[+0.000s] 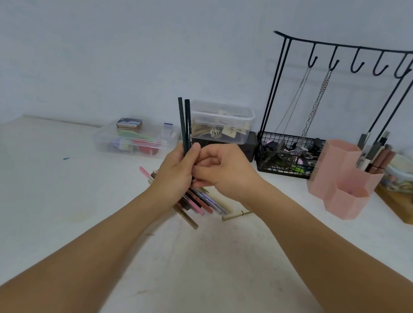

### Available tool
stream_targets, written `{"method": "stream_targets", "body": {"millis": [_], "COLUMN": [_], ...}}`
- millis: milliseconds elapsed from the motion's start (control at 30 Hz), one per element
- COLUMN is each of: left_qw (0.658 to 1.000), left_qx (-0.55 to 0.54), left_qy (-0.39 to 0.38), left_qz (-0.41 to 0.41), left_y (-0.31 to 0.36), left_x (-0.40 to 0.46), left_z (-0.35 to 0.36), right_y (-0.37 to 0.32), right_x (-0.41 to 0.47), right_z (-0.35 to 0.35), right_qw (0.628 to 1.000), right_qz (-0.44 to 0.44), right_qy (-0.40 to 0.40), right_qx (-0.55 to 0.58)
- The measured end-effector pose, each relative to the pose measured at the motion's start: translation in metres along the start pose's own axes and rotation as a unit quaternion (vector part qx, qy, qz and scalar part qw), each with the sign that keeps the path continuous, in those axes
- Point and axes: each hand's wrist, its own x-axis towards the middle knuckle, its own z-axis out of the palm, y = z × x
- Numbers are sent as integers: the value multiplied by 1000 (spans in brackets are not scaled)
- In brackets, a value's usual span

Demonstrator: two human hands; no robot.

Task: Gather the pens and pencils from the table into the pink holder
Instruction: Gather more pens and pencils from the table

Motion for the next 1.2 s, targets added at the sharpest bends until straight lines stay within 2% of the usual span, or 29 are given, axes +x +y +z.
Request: {"method": "stream_targets", "body": {"millis": [100, 200, 300, 400, 533, 867, 967, 1100, 1200], "left_qw": [999, 998, 999, 996, 989, 985, 985, 980, 975], "left_qx": [50, 53, 26, -11, -60, -65, -83, -149, -187], "left_qy": [-5, -19, 27, 83, 110, 117, 99, 43, -3], "left_qz": [12, 24, 20, -28, -81, -108, -113, -127, -122], "left_y": [-1, -1, 5, 6, 6, 10, 11, 13, 14], "left_x": [-2, -2, 1, 7, 10, 8, 6, 1, -3], "left_z": [0, -2, -5, -11, -16, -15, -14, -12, -7], "right_y": [4, 1, -6, -11, -7, -1, -4, -13, -20], "right_x": [0, 0, 0, 0, -2, -3, -2, -3, -2], "right_z": [1, -3, -18, -30, -21, -13, -24, -39, -39], "right_qw": [1000, 999, 993, 966, 932, 911, 931, 987, 997], "right_qz": [2, 5, 17, 48, 90, 106, 114, 100, 72], "right_qy": [22, 24, 51, -19, -90, -75, -58, -20, -6], "right_qx": [-11, -30, -102, -255, -340, -391, -341, -121, 16]}}
